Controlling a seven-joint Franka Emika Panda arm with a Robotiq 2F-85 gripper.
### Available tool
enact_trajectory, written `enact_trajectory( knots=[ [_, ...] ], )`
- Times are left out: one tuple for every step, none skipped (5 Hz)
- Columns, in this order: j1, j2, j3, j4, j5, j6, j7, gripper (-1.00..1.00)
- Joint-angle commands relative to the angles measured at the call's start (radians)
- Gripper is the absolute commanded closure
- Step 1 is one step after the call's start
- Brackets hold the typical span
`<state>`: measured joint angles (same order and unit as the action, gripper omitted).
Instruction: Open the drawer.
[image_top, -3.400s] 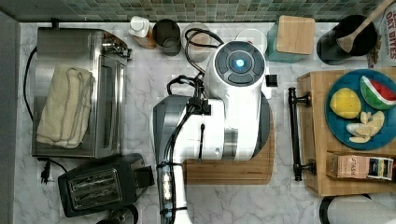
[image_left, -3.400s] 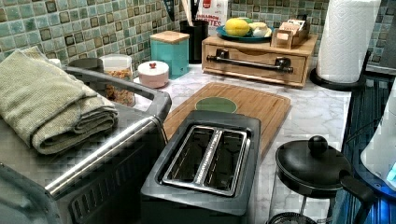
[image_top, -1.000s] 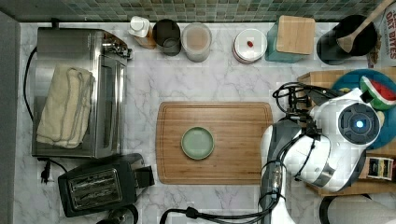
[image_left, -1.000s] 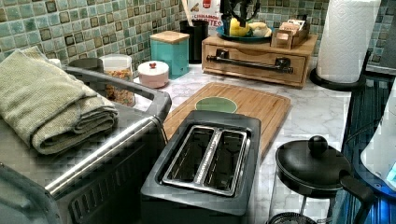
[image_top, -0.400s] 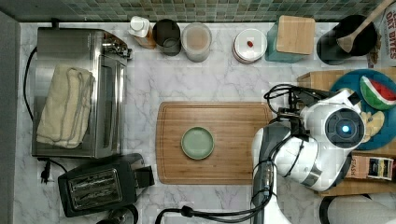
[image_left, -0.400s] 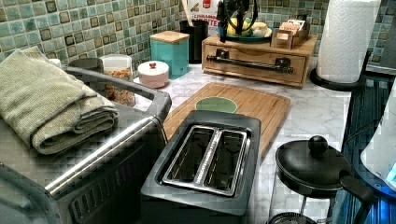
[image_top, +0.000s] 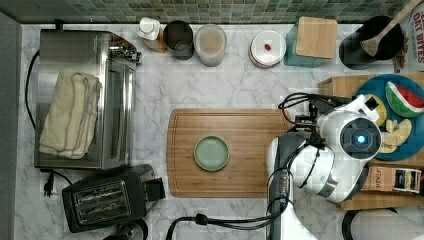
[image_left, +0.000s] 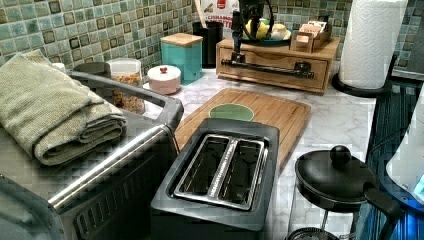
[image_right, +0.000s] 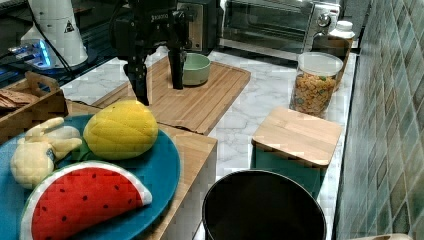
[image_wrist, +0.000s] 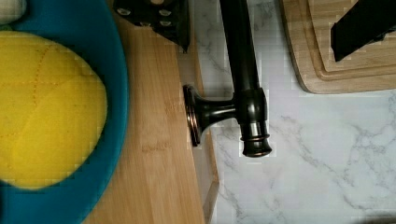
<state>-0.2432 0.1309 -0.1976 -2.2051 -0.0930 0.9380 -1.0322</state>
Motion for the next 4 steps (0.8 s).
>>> enact_trajectory(
  knots=[
    [-0.003,-0.036,-0.011,-0.178,0.001,0.108,0.041,-1.0],
    [0.001,0.013,-0.05,-0.162,-0.116,0.128,0.113,-1.0],
    [-0.036,0.054,-0.031,-0.156,-0.031,0.159,0.011,-1.0],
    [0.054,0.068,-0.084,-0.211,0.097,0.243,-0.058,-1.0]
  ],
)
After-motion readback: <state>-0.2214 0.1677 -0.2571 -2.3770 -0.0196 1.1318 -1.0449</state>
